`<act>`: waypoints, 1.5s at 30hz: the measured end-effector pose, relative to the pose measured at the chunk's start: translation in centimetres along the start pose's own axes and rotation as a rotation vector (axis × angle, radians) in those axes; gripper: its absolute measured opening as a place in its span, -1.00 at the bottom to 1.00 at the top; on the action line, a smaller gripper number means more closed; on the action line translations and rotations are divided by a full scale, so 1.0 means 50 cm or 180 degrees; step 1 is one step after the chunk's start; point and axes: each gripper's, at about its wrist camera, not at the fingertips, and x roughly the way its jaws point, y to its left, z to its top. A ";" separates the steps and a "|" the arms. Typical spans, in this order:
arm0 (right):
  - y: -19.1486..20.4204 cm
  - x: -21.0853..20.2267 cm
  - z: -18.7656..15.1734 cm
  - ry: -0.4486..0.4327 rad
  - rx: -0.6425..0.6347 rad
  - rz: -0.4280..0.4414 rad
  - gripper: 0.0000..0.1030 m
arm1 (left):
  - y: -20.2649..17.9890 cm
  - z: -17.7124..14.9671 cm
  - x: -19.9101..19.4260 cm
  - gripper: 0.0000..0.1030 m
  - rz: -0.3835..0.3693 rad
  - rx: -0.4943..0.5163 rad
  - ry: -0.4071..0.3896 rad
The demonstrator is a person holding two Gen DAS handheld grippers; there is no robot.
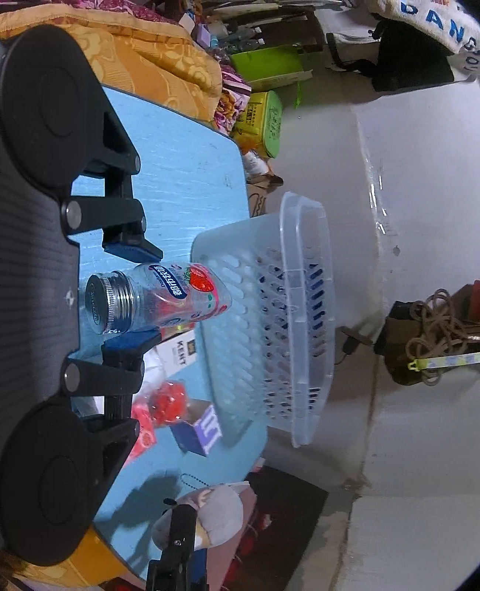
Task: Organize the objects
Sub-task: 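Carry plush toy with right tool while left tool carries bottle into the basket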
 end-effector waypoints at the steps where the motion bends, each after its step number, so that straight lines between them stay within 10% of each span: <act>1: 0.002 -0.002 0.001 -0.0031 -0.0001 0.0024 0.22 | 0.001 0.001 -0.002 -0.15 -0.0003 -0.0006 -0.0017; 18: -0.001 -0.053 0.057 -0.0498 0.0011 0.0401 0.22 | 0.033 0.057 -0.099 -0.15 -0.0121 -0.0204 -0.0774; 24: 0.031 -0.015 0.140 -0.0719 -0.0186 0.0141 0.22 | 0.027 0.123 -0.089 -0.15 -0.0176 -0.0190 -0.0926; 33: 0.070 0.183 0.260 -0.0567 -0.0606 -0.0053 0.22 | 0.037 0.300 0.123 -0.15 0.0072 -0.0394 -0.0586; 42: 0.024 0.282 0.238 -0.0313 -0.0434 0.0037 0.24 | 0.079 0.292 0.264 -0.14 0.0107 -0.0724 -0.0267; 44: 0.020 0.273 0.236 -0.0452 -0.0377 0.0089 0.41 | 0.085 0.279 0.272 -0.09 0.0040 -0.0765 -0.0281; 45: 0.021 0.267 0.238 -0.0547 -0.0392 0.0060 0.82 | 0.086 0.278 0.271 0.23 0.0044 -0.0736 -0.0312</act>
